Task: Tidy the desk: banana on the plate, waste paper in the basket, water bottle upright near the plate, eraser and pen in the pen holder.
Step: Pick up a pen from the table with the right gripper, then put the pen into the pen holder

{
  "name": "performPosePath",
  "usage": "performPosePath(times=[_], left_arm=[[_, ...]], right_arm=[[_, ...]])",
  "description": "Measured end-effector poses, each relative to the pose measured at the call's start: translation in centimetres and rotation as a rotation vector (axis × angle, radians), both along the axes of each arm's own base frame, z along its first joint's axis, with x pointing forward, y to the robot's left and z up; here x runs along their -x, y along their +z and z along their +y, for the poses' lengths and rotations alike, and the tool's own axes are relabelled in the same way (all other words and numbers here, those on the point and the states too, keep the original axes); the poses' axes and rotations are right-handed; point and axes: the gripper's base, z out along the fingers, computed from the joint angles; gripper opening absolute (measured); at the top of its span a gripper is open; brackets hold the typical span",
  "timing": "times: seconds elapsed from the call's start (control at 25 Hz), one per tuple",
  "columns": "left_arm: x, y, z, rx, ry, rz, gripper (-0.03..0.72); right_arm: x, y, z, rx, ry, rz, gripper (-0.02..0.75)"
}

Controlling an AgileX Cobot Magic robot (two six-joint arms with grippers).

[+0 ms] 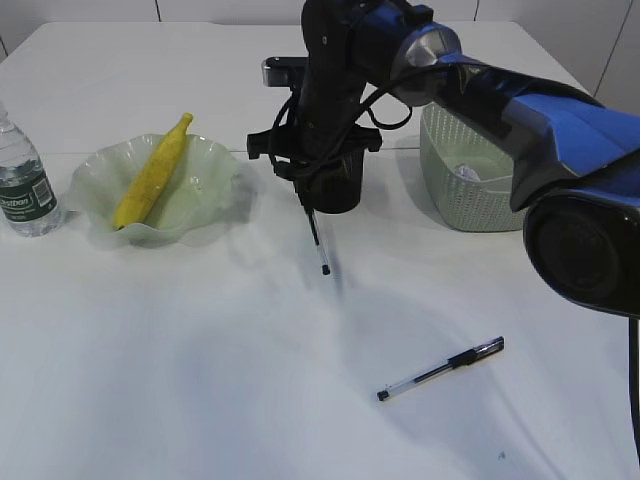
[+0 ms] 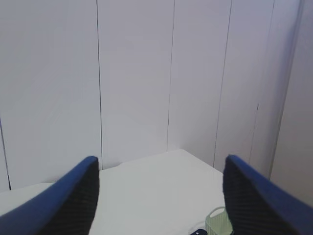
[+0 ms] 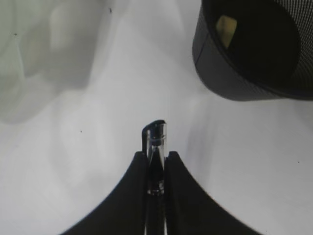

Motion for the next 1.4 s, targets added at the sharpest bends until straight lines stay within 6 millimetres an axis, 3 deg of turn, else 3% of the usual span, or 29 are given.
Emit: performPosePath(times=[0.6,1.4], left_arm=[[0.0,0.0,0.0,-0.001,0.001,0.0,0.551],[-0.1,-0.2,0.1,-0.03,0.018,0.014,0.551]], right_arm=[[-0.8,5.7,-0.9,0.031,-0.019,-0.228,0.041],[-1.4,8.7,-2.5,0.164,-0.065,-0.412,0.039]])
